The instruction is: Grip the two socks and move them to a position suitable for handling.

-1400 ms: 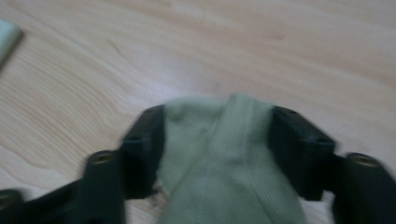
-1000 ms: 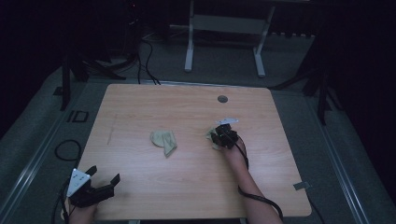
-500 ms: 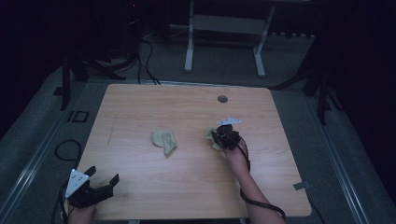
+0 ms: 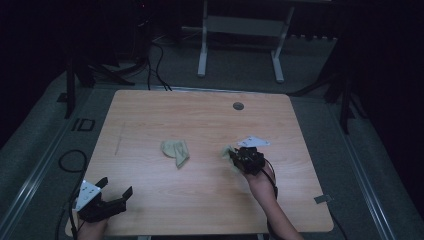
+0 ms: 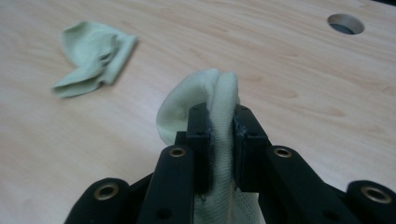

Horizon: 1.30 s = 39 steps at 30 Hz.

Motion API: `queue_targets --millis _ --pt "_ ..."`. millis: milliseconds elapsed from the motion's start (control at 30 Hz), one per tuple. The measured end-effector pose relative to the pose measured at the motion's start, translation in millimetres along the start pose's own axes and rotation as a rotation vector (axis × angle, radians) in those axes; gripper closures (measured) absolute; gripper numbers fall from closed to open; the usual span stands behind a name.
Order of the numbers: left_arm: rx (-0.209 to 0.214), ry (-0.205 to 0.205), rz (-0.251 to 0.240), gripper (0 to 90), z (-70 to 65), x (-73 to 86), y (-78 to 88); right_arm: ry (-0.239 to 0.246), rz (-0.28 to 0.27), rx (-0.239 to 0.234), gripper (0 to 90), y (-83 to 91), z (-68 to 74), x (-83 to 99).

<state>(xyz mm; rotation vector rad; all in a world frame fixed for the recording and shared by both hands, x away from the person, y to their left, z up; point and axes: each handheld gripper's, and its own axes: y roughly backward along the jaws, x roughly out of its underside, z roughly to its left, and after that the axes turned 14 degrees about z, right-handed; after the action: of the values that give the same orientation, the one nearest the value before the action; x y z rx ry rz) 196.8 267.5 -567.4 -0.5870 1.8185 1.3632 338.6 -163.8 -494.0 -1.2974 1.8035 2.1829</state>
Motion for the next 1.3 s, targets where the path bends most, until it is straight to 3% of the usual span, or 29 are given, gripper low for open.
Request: queue_targets --millis 200,433,767,967,1100,1200,1267,1300 --pt "0.023 -0.024 -0.006 3.9 -10.7 -3.4 -0.7 0.014 -0.007 -0.009 79.4 15.9 14.1 21.2" --pt "0.035 -0.039 0.000 4.0 -16.4 -4.4 -3.3 0.052 -0.007 -0.071 79.3 23.9 41.5 47.5" --pt "0.062 -0.069 0.012 4.0 -28.6 -5.3 -7.6 0.069 0.054 -0.146 79.1 0.8 81.0 81.5" --pt "0.102 -0.113 0.038 4.0 -42.6 -6.4 -13.4 0.102 0.079 -0.099 78.4 -18.3 98.1 89.3" --pt "0.150 -0.105 0.028 4.0 -54.1 -8.5 -13.8 0.129 0.062 -0.059 77.4 -21.2 104.0 91.8" --pt "0.194 -0.107 0.029 4.6 -66.4 -11.5 -14.8 0.128 0.059 -0.069 69.8 -21.1 105.3 92.8" --pt "0.213 -0.132 0.039 4.6 -77.1 -13.7 -16.9 0.110 0.067 -0.137 59.8 -18.2 102.9 90.1" --pt "0.226 -0.150 0.051 4.7 -82.5 -14.9 -18.5 0.113 0.059 -0.147 55.7 -14.1 101.2 87.9"
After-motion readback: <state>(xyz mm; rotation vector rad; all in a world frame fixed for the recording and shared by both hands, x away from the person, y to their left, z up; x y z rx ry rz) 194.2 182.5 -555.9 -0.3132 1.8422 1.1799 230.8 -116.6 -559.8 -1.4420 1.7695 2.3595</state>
